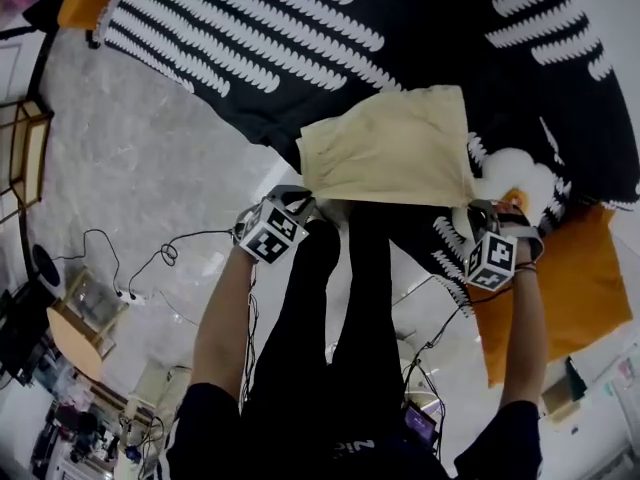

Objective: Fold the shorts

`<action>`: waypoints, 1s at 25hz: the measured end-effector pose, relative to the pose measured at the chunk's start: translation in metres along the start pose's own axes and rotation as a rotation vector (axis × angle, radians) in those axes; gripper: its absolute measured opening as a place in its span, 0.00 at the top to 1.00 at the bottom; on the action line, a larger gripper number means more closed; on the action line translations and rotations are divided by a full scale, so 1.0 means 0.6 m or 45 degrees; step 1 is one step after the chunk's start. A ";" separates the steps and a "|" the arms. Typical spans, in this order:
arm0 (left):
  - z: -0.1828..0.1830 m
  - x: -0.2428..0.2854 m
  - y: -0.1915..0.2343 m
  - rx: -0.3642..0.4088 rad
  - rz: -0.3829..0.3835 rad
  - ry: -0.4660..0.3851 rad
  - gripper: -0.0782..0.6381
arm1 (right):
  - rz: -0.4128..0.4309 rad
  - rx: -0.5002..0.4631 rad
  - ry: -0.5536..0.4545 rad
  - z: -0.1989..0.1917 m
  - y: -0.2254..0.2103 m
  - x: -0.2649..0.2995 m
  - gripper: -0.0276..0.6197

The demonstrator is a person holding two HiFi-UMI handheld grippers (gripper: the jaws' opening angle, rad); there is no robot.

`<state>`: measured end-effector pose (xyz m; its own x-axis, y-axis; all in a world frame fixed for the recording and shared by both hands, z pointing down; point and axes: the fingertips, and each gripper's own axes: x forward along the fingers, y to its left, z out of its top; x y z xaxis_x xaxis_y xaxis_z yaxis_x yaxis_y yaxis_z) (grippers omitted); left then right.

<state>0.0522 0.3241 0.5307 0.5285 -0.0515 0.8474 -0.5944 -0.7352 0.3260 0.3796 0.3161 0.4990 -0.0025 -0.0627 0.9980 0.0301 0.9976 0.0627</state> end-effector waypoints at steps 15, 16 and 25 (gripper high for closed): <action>-0.033 0.059 -0.005 -0.882 0.131 -0.071 0.52 | 0.233 0.309 -0.072 0.032 0.066 0.073 0.27; -0.038 0.057 0.000 -0.929 0.153 -0.095 0.52 | 0.199 0.318 -0.101 0.035 0.057 0.058 0.26; -0.023 0.007 0.066 -0.966 0.303 -0.241 0.56 | -0.001 0.367 -0.270 0.071 -0.103 -0.015 0.38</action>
<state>0.0225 0.3039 0.5530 0.3896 -0.3116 0.8667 -0.9163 -0.0364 0.3988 0.3351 0.2563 0.4859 -0.2105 -0.0857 0.9738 -0.2529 0.9670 0.0304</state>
